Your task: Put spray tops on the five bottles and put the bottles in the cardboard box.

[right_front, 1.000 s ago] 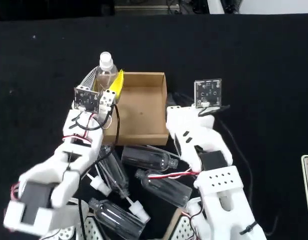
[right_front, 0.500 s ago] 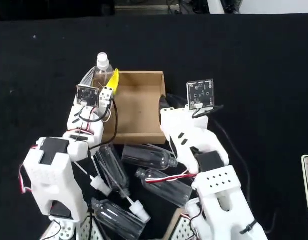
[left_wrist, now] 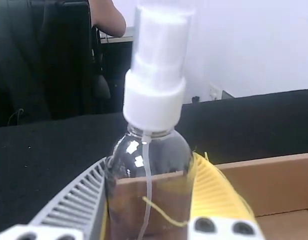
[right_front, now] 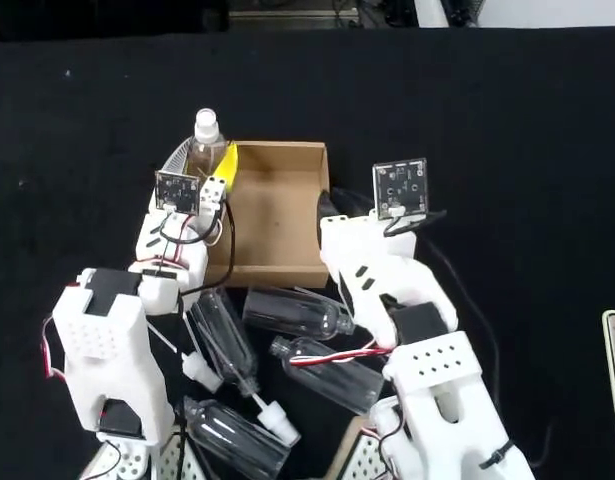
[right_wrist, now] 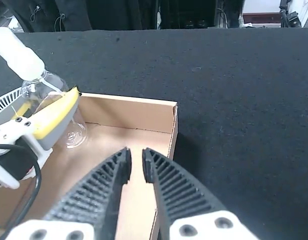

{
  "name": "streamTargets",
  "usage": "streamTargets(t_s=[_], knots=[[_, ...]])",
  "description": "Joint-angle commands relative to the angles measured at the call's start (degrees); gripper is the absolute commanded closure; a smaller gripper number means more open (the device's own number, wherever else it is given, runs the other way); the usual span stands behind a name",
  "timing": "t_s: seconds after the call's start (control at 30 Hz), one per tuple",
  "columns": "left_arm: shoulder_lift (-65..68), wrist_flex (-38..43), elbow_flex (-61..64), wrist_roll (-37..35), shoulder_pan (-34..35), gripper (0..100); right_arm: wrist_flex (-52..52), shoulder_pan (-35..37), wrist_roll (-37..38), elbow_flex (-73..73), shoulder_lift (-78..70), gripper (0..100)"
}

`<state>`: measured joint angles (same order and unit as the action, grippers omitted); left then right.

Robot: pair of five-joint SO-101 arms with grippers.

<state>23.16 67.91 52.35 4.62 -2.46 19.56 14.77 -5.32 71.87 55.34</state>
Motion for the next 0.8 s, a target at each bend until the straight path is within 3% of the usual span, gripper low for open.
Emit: streamTargets(t_s=[0.0,0.13,0.37,0.77], knots=[[-0.2,1.1,-2.2,0.2,-0.4,94,-1.4,0.8,-0.4,-0.1,0.6,98.7],[-0.5,1.1,-2.2,0.2,-0.2,93,-1.4,0.7,-0.4,-0.1,0.6,98.7],[0.0,1.0,-1.6,0.2,0.0,68,-1.4,0.6,-0.4,-0.1,0.6,98.7],[-0.7,1.3,-1.9,0.4,0.2,67,-1.4,0.6,-0.4,0.0,0.6,98.7]])
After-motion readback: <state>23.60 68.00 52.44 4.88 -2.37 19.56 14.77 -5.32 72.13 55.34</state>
